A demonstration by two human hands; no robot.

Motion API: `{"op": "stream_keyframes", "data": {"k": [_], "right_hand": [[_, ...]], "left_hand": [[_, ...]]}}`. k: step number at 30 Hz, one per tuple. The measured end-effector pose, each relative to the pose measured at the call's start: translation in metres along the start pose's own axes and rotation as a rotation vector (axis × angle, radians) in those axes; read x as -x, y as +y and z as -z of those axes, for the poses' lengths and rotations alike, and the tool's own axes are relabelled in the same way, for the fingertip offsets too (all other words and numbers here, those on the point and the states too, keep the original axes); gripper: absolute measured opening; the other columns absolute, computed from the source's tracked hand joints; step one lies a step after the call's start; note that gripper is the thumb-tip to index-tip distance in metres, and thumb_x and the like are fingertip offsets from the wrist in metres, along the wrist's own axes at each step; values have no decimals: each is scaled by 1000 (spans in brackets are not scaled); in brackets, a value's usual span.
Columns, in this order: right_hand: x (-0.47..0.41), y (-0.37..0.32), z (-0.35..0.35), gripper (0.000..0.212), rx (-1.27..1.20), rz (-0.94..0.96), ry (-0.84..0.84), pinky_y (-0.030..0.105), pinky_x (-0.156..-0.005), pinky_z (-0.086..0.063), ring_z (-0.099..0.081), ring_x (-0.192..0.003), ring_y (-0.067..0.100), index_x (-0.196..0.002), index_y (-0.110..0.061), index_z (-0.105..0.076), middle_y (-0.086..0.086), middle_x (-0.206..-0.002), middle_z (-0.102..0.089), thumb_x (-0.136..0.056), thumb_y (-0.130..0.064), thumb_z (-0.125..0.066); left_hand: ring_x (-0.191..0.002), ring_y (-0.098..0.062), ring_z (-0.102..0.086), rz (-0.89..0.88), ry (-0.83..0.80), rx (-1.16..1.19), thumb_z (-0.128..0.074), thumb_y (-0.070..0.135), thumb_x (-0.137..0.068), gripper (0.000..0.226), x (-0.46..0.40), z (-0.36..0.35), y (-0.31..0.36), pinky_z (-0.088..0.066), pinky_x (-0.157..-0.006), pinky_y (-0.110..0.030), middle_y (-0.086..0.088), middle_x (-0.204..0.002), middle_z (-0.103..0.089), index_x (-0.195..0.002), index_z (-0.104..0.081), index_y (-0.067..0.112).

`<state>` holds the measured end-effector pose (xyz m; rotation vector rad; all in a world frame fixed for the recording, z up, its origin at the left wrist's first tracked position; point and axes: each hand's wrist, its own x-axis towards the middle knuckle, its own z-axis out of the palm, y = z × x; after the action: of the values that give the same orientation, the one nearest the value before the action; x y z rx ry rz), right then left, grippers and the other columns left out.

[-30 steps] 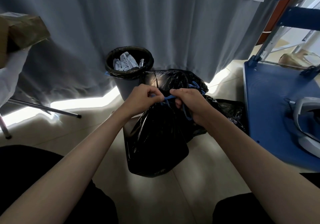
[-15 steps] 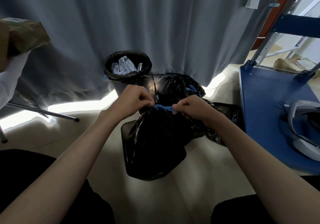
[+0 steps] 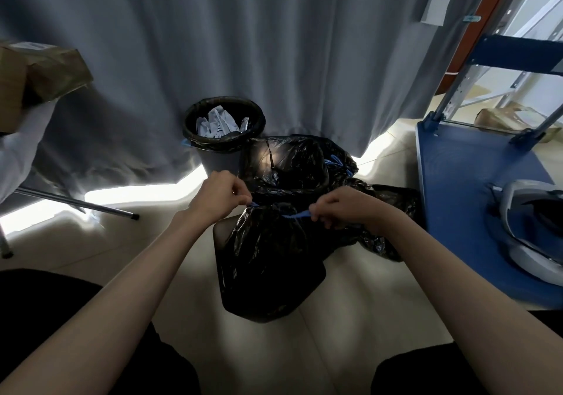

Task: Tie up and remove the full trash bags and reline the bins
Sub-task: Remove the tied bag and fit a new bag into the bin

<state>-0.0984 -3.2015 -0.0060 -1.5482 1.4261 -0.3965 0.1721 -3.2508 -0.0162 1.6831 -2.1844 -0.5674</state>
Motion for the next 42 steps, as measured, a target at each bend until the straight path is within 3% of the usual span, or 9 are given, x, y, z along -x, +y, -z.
{"op": "stream_keyframes", "data": {"k": [4, 9, 12, 16, 21, 24, 25, 29, 42], "right_hand": [[3, -15, -3, 42, -459, -42, 62, 24, -70, -54, -70, -88, 18, -97, -11, -72, 3, -95, -74, -91, -51, -60], [7, -11, 0, 60, -258, -159, -52, 26, -55, -48, -62, -58, 15, -115, -9, -58, 10, -83, -73, -77, -51, -77], [4, -8, -2, 48, -223, -109, -41, 24, -47, -44, -55, -51, 13, -117, -5, -60, 10, -76, -69, -82, -34, -77], [6, -17, -4, 53, -285, -118, -81, 27, -56, -53, -66, -65, 20, -110, -8, -68, 16, -90, -73, -88, -55, -61], [4, -22, -14, 51, -100, -178, -162, 27, -55, -54, -68, -60, 20, -95, -3, -68, 15, -79, -73, -81, -51, -73], [3, -21, -17, 20, 19, -97, -237, 20, -47, -49, -63, -52, 13, -89, -4, -69, 12, -76, -72, -87, -24, -74], [3, -21, -17, 15, 43, -66, -234, 17, -45, -45, -59, -49, 9, -88, -4, -70, 9, -73, -72, -90, -19, -70], [-5, -18, -17, 31, 175, 42, -184, 16, -49, -38, -47, -45, 2, -92, -11, -76, -4, -66, -71, -99, -32, -55], [-7, -16, -14, 33, 163, 48, -153, 23, -51, -35, -41, -48, 7, -69, -17, -73, -7, -53, -53, -95, -25, -55]], "left_hand": [[-82, -16, -55, 18, 162, 108, -84, 28, -71, 27, 1, 7, 2, -43, -73, -29, 2, -101, -54, -88, -64, 19], [-66, -21, -62, 200, 52, 17, -55, 56, -90, 54, 3, 8, 2, -48, -68, -31, -6, -68, -69, -65, -72, 12], [-65, -25, -66, 315, -80, 33, -39, 70, -89, 74, 7, -8, 3, -54, -78, -33, -9, -69, -71, -68, -74, 9], [-82, -35, -69, 352, -138, 87, -26, 90, -68, 95, 5, -27, 6, -55, -86, -42, -16, -85, -72, -78, -69, 6], [-93, -35, -67, 426, -122, 234, -46, 79, -78, 80, 0, -38, 10, -54, -85, -37, -18, -98, -71, -94, -69, 4], [-63, -19, -63, 505, -131, 551, -73, 51, -79, 70, -2, -41, 14, -49, -61, -27, -9, -72, -65, -107, -45, -6], [-55, -15, -58, 504, -139, 638, -78, 40, -78, 29, -2, -39, 15, -46, -54, -22, -8, -69, -62, -75, -57, 20], [-47, -5, -53, 458, -135, 905, -77, 17, -80, 26, -3, -31, 24, -40, -44, -14, -11, -86, -66, -99, -74, -1], [-66, -8, -68, 336, -159, 1175, -59, 9, -94, 12, -8, -12, 37, -57, -70, -15, -10, -81, -73, -97, -67, 0]]}}
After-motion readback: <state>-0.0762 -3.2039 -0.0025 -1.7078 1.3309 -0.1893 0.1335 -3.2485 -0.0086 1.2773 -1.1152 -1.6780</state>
